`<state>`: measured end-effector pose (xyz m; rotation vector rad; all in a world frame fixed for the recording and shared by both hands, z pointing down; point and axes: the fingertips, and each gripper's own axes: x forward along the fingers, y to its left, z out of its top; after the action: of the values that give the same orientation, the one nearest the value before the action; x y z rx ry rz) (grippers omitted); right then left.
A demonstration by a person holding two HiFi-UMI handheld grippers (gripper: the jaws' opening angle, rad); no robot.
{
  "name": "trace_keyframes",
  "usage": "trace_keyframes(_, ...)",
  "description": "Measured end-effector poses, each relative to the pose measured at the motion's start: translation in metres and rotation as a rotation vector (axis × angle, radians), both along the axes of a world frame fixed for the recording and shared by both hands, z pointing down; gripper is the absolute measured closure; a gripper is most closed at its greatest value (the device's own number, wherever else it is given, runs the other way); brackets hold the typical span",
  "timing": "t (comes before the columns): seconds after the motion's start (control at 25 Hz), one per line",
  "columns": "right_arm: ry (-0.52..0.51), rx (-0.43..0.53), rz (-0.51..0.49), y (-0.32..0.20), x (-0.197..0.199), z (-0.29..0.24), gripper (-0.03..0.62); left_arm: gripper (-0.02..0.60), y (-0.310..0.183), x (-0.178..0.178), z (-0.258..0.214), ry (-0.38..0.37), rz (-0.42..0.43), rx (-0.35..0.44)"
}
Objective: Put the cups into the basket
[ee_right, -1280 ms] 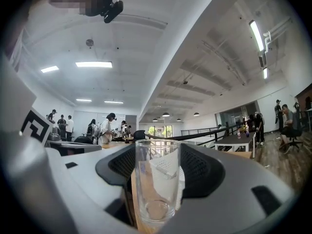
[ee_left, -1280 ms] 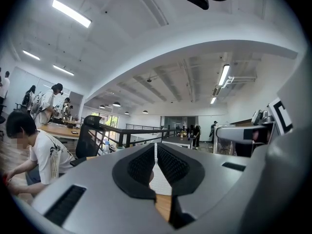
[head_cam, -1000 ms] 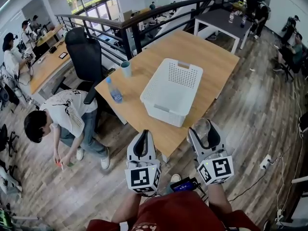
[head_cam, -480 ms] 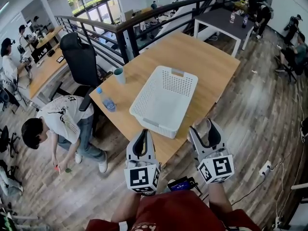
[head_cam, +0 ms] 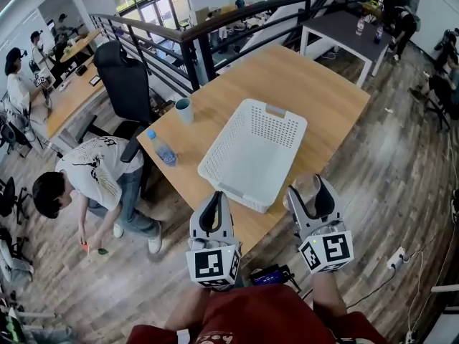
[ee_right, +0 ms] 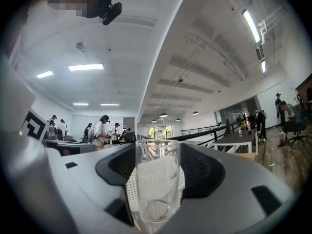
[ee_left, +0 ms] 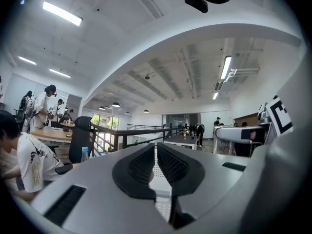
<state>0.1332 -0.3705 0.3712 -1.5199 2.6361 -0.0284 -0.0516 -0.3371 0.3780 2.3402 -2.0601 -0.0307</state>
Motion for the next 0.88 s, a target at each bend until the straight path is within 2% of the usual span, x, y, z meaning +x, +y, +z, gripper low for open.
trace_keyframes(0.6, 0.04, -0.005, 0.011, -0.049, -0.045, -0.006, 0.312, 0.56, -0.059, -0.04, 0.0, 0.052, 0.023, 0.0)
trace_keyframes(0.88, 0.057, -0.002, 0.045, -0.069, -0.06, -0.014, 0.312, 0.56, -0.083, -0.053, -0.004, 0.068, 0.062, 0.007)
